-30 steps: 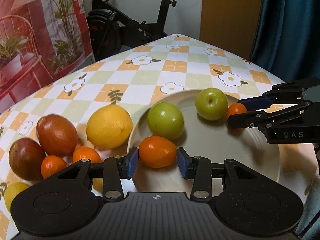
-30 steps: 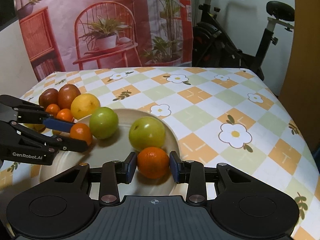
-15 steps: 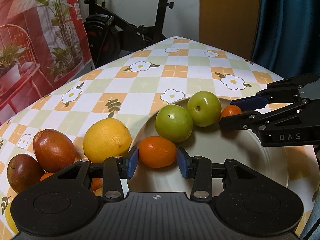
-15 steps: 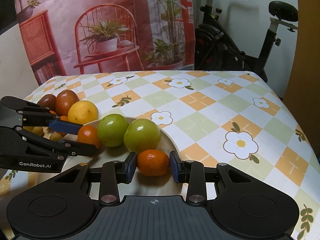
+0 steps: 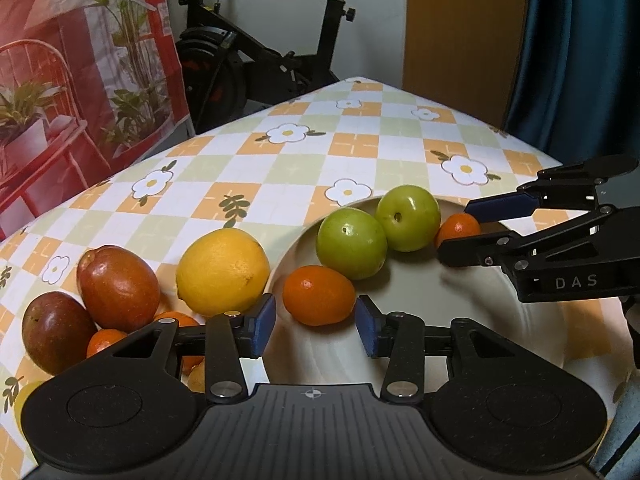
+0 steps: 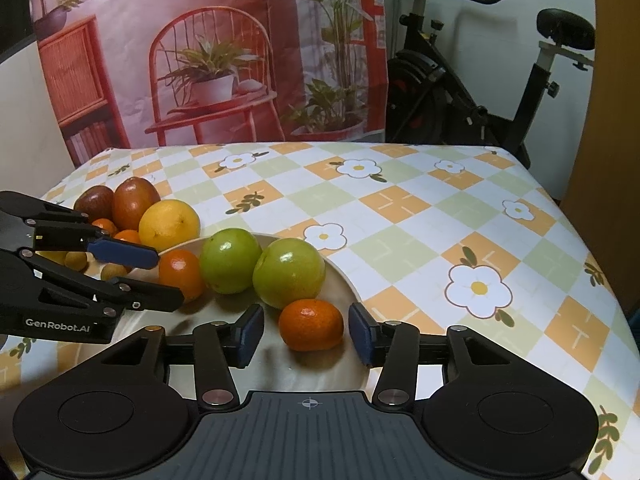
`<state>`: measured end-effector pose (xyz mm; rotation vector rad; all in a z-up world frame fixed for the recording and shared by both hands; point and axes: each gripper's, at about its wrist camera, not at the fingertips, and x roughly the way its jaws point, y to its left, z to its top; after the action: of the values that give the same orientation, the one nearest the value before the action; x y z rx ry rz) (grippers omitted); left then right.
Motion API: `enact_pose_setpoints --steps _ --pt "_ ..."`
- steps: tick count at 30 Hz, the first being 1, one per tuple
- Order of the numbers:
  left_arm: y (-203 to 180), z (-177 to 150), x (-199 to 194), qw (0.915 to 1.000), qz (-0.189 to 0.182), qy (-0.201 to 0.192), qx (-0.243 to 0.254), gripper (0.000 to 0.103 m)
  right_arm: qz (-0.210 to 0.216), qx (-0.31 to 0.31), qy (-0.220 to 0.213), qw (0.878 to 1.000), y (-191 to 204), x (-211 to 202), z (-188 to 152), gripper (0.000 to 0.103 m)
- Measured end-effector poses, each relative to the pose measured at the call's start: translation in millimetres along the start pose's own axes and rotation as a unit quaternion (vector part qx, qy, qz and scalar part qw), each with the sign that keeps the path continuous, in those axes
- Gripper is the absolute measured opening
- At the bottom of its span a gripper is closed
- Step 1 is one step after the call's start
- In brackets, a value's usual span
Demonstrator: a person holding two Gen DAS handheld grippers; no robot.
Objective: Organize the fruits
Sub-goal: 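Lower the left gripper's mandarin onto the plate and open it while the right gripper releases its mandarin, then move the left gripper back to the fruit pile while the right gripper returns too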
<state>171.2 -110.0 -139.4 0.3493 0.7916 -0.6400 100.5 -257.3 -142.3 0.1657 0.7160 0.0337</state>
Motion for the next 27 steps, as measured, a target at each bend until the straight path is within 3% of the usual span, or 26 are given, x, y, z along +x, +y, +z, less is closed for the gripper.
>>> enact_pose_setpoints --steps 3,16,21,27 --pt "2.6 -0.5 -7.2 0.9999 0.002 -0.009 -0.012 0.053 -0.001 -0.001 -0.005 1.000 1.7 -4.5 2.5 0.044" --pt "45.2 -13.4 -54.0 0.9935 0.052 -0.053 -0.087 0.053 0.020 -0.022 -0.026 0.999 24.8 -16.0 20.1 0.044" --pt "69.1 -26.7 -72.8 0.9875 0.088 -0.057 -0.118 0.053 0.035 -0.029 -0.027 0.999 37.6 -13.2 26.8 0.044" --pt "96.6 -47.5 -95.8 0.9738 0.132 -0.067 -0.172 0.053 0.057 -0.042 -0.026 0.997 57.6 -7.6 34.0 0.044"
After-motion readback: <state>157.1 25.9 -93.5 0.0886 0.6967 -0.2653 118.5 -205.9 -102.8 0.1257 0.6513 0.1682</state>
